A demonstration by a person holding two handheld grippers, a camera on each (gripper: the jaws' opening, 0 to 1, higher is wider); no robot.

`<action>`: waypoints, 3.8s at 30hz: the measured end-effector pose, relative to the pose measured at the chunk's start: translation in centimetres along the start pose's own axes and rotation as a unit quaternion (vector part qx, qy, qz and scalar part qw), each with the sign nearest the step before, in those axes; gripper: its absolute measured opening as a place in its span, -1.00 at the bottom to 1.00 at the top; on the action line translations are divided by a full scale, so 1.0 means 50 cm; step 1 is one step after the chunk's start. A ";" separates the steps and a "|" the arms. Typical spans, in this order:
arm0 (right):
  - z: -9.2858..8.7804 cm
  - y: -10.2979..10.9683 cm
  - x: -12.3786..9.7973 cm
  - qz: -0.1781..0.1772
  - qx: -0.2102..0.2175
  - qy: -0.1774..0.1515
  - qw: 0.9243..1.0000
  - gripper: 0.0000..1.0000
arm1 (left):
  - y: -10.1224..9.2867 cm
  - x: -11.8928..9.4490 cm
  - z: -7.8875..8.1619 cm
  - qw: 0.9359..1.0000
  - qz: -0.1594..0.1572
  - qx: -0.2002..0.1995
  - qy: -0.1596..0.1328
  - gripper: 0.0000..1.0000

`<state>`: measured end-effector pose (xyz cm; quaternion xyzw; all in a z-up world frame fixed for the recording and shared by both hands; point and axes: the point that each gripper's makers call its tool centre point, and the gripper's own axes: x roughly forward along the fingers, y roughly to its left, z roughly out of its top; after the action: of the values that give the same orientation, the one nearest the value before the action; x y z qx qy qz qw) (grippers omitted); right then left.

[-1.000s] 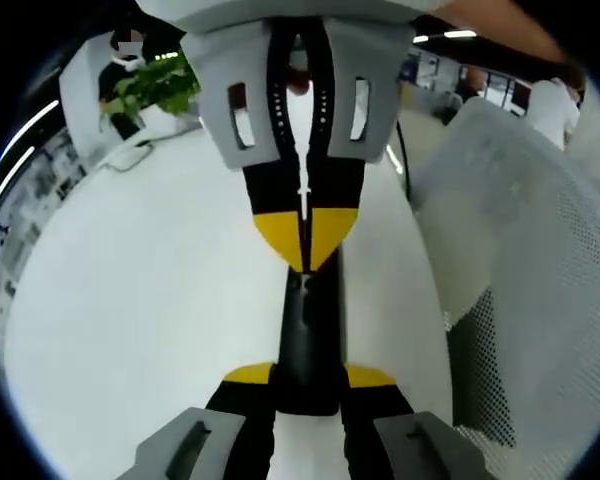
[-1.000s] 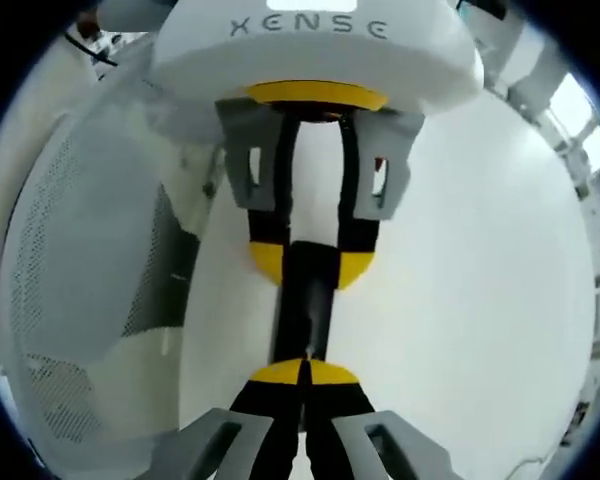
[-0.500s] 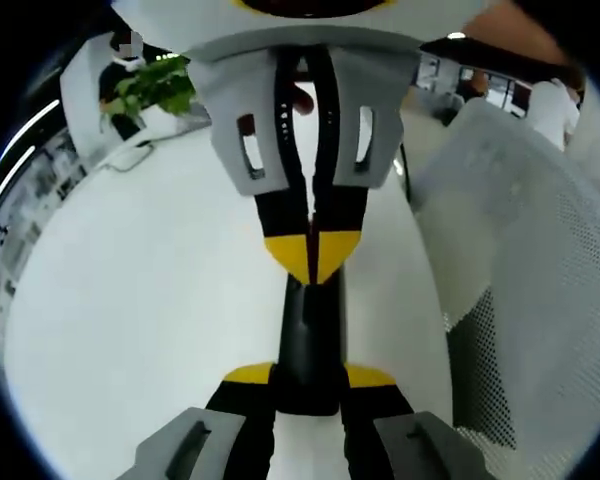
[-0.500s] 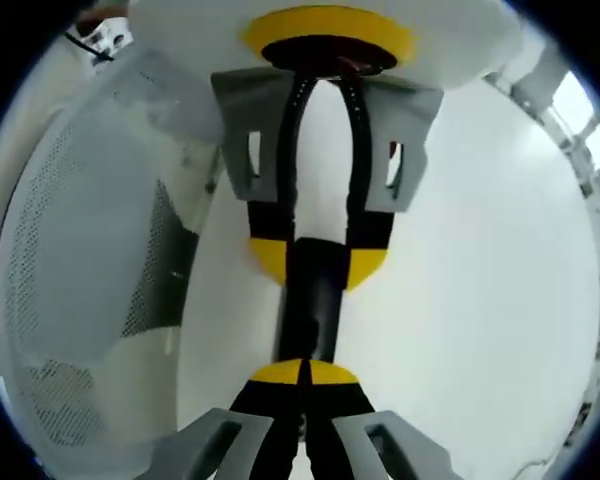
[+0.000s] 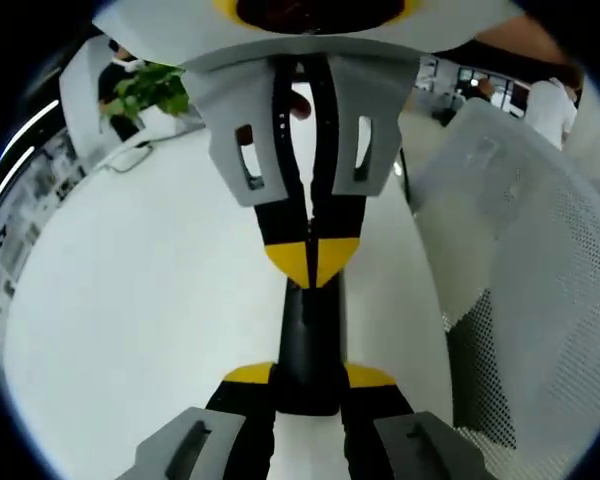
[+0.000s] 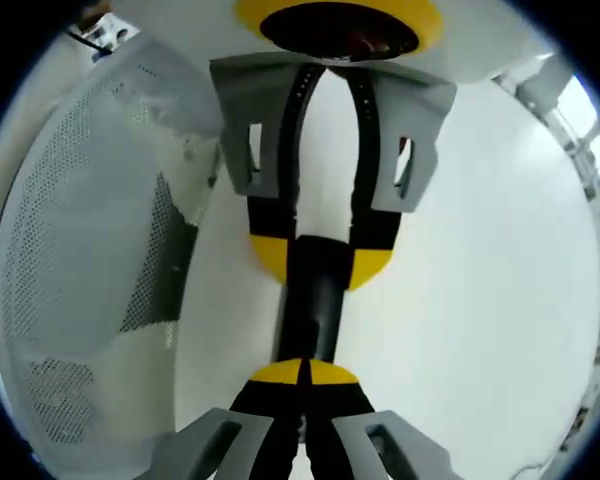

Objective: Press the specified remote control buttons in sequence, fully releasing each button before pressing the next.

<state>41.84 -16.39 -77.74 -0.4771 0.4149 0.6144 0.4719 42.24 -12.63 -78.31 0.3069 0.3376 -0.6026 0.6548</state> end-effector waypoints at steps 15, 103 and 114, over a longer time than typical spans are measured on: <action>0.001 0.004 -0.002 -0.008 0.004 -0.004 1.000 -1.00 | -0.002 0.001 -0.003 1.000 0.001 -0.001 -0.002 -0.53; 0.002 0.027 0.005 -0.032 -0.011 -0.007 0.999 -1.00 | 0.001 0.002 -0.002 1.000 0.000 -0.005 -0.005 -0.53; 0.002 0.028 0.002 -0.036 -0.004 -0.016 0.999 -1.00 | 0.002 0.002 0.000 1.000 0.000 -0.004 -0.006 -0.53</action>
<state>40.45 -16.60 -77.74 -0.4835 0.3878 0.6061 0.4984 42.33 -12.67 -78.42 0.3002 0.3360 -0.6028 0.6585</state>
